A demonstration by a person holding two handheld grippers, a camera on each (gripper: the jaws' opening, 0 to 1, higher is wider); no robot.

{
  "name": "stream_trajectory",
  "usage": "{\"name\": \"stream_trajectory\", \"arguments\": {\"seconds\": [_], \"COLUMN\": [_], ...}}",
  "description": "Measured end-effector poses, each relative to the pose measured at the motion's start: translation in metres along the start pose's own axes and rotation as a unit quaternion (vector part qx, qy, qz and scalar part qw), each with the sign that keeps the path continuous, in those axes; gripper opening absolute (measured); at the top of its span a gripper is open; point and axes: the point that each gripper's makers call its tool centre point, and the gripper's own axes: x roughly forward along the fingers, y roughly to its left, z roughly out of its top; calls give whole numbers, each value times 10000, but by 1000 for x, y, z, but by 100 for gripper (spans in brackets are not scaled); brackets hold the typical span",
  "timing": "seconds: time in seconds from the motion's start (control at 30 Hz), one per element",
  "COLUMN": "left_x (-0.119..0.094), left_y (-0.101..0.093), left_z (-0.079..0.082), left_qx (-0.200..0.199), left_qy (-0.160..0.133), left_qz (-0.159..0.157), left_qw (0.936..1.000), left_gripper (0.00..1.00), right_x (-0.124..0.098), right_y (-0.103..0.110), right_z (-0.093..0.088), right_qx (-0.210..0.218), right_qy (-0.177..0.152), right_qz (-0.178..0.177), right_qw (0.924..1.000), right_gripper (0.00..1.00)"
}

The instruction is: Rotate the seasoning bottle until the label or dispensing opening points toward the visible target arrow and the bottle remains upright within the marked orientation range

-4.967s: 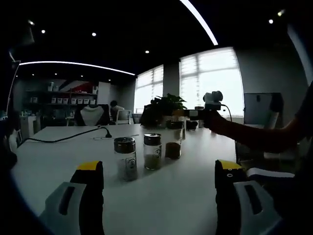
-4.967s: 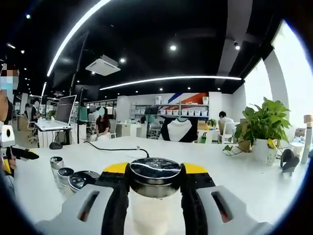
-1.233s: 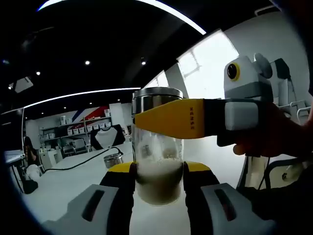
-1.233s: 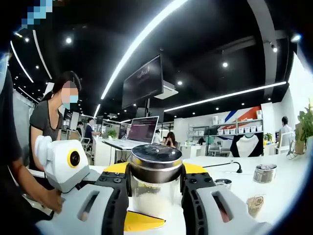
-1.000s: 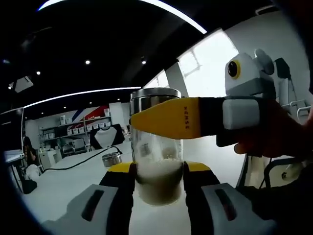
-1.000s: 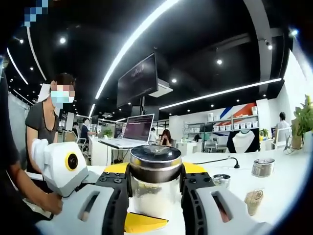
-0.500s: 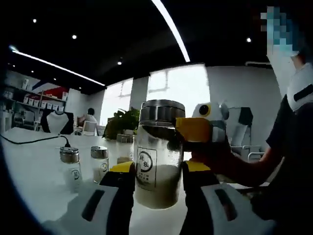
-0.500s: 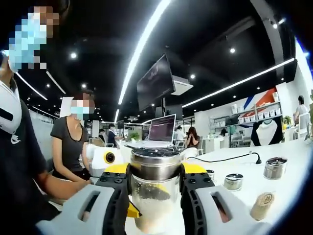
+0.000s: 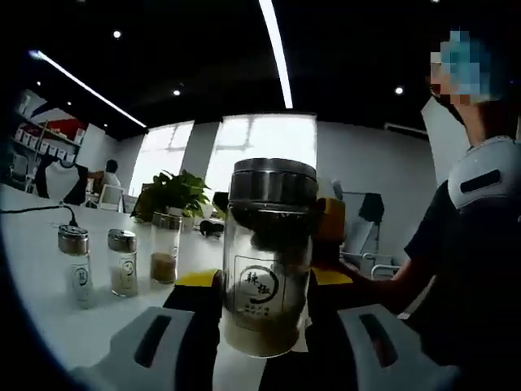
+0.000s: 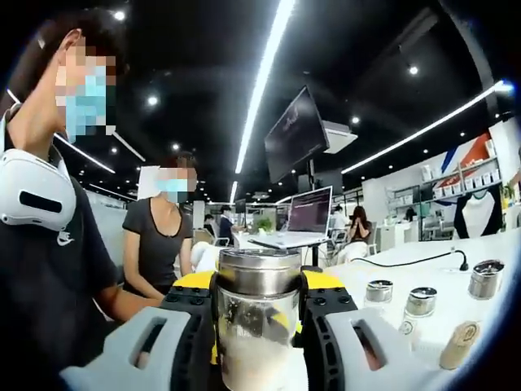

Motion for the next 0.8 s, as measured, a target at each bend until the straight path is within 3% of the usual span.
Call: {"name": "stream_trajectory", "arguments": {"seconds": [0.13,0.23,0.27,0.4,0.47,0.57,0.67,0.8], "left_x": [-4,-6,-9,-12,-12,-15,-16,-17], "left_y": [15,27,34,46,49,54,56,58], "left_z": [3,6,4,-2,-3,-4,-5,-7], "left_qx": [339,516,715,983,1106,1483,1699,1704], "left_qy": [112,154,219,409,415,547,623,624], "left_qz": [654,1111,1368,1891,2064,2431,2668,2843], "left_qw": [9972,9924,9878,9762,9713,9570,9466,9414], "left_gripper": [42,41,41,41,41,41,41,41], "right_x": [-1,-1,0,8,11,14,14,15], "right_y": [-18,-28,-30,-37,-39,-43,-49,-52], "right_z": [-1,-1,-3,-10,-12,-15,-16,-18], "right_qx": [299,283,213,-50,-144,-184,-63,-6], "right_qy": [-161,-282,-255,-159,-206,-164,-215,-210], "right_qz": [-356,-613,-706,-1082,-1240,-1436,-1703,-1844], "right_qw": [9988,9973,9970,9940,9920,9893,9851,9826], "right_gripper": [37,37,37,37,37,38,39,40]}}
